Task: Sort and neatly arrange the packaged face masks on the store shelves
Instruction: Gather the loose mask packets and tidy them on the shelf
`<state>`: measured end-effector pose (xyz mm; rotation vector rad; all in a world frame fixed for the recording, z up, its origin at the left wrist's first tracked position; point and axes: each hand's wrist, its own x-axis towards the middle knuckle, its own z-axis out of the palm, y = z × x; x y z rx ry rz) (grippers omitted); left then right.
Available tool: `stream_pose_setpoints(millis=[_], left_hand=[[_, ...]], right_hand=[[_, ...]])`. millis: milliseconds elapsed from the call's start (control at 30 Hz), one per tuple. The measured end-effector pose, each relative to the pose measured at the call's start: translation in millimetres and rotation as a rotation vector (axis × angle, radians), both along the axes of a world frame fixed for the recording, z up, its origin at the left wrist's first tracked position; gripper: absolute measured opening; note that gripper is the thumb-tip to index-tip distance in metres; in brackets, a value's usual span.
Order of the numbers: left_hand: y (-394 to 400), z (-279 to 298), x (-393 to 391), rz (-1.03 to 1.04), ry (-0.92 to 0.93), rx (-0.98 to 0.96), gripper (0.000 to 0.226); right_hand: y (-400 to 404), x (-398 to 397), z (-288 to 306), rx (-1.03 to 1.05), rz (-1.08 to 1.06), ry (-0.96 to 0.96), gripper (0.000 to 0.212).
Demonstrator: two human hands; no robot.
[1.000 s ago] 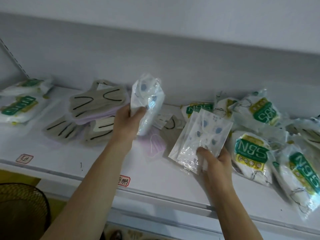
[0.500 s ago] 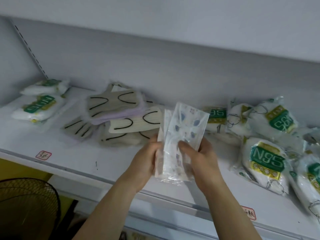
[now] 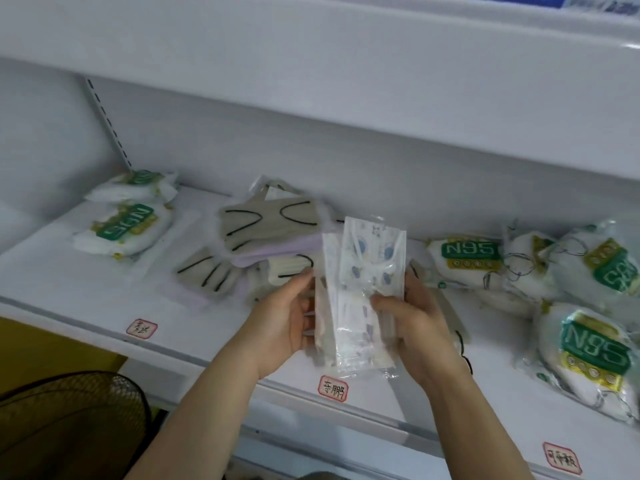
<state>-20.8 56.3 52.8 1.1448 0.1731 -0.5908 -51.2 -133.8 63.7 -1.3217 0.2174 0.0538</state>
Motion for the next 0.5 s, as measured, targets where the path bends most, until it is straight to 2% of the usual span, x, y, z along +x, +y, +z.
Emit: stream_pose_setpoints(millis=[133,200,267,333,433,500], left_hand=[[17.1,-3.0,5.3,-0.006,-0.024,0.019,0.023],[25.5,-3.1,7.8,0.022,0.015,-0.029,0.022],[35.6,-3.5,11.7,0.022,0.048,-0.087,0.031],[44.4,-1.3,14.9,-0.039,0.066,-0.124,0.037],[47.7,-0.5,17.4,-0.108,0.035,-0.145,0.032],[45.6,-7.0,19.0,-0.066,-0.047,-0.048,0.034]], right_hand=[[10.2,8.3,1.1,0.033,0.017,0.009,0.048],[15.8,11.0,0.6,0.083,-0.003,0.022,0.046],[21.1,15.5,-4.1,0.083,-0.05,0.045,0.044],[29.2,19.1,-6.9,0.007,-0.089,0.036,0.042],[58.0,17.9,-0.9,-0.222,-0.067,-0.021,0.045],[77.6,19.4,3.3,-0.333,-0.018,-0.059,0.046]])
